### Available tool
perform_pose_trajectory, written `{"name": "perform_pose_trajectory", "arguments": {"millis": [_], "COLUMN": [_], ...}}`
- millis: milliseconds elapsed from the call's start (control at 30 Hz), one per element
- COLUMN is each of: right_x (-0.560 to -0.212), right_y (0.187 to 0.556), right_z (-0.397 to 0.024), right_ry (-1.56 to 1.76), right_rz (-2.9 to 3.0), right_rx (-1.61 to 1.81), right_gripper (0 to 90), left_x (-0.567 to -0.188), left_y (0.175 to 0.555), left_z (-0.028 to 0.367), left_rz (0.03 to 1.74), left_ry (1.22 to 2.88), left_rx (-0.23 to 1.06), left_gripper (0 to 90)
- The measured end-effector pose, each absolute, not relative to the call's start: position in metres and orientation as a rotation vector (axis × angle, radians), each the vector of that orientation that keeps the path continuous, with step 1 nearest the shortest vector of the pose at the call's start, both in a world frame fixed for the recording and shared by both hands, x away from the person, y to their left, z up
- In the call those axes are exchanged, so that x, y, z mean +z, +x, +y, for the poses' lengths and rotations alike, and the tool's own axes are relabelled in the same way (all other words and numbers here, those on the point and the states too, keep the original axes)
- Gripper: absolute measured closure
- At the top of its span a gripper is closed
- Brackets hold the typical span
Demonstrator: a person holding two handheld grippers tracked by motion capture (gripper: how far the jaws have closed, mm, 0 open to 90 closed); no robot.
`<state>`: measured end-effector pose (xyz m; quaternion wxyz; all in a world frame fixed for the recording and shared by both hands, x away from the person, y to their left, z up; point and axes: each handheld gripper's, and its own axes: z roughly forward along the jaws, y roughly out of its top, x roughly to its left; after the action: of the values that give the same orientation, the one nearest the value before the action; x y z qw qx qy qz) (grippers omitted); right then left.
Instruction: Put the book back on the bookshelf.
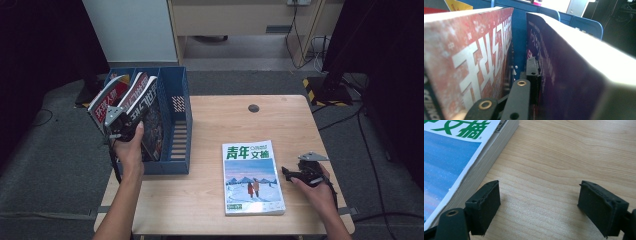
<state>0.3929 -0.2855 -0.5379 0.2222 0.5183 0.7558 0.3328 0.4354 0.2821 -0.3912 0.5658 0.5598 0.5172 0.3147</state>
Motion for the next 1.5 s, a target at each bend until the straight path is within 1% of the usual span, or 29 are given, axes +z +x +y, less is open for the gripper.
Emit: {"name": "perform_pose_trajectory", "arguments": {"millis": [233, 367, 500, 967, 1233, 1500], "right_x": [-0.538, -0.538, -0.538, -0.538, -0.538, -0.538], "right_y": [0.393, 0.393, 0.393, 0.393, 0.393, 0.393], "right_z": [-0.286, -0.286, -0.286, -0.286, -0.285, -0.285], "right_ry": [1.432, 1.432, 1.432, 1.429, 1.432, 1.431], "right_rz": [2.088, 2.088, 2.088, 2.091, 2.089, 2.090], "right_rx": [0.919, 0.920, 0.920, 0.919, 0.920, 0.920], "right_gripper": [17.9, 17.9, 17.9, 17.7, 17.7, 17.6], "left_x": [-0.392, -0.392, -0.392, -0.387, -0.390, -0.396], "left_y": [0.435, 0.433, 0.433, 0.450, 0.456, 0.457], "left_z": [0.282, 0.281, 0.279, 0.270, 0.270, 0.275], "left_rz": [1.210, 1.214, 1.213, 1.228, 1.246, 1.260], "left_ry": [1.322, 1.318, 1.310, 1.301, 1.289, 1.256], "left_rx": [0.746, 0.785, 0.798, 0.811, 0.830, 0.810], "left_gripper": [81.6, 81.9, 81.9, 81.8, 81.7, 81.1]}}
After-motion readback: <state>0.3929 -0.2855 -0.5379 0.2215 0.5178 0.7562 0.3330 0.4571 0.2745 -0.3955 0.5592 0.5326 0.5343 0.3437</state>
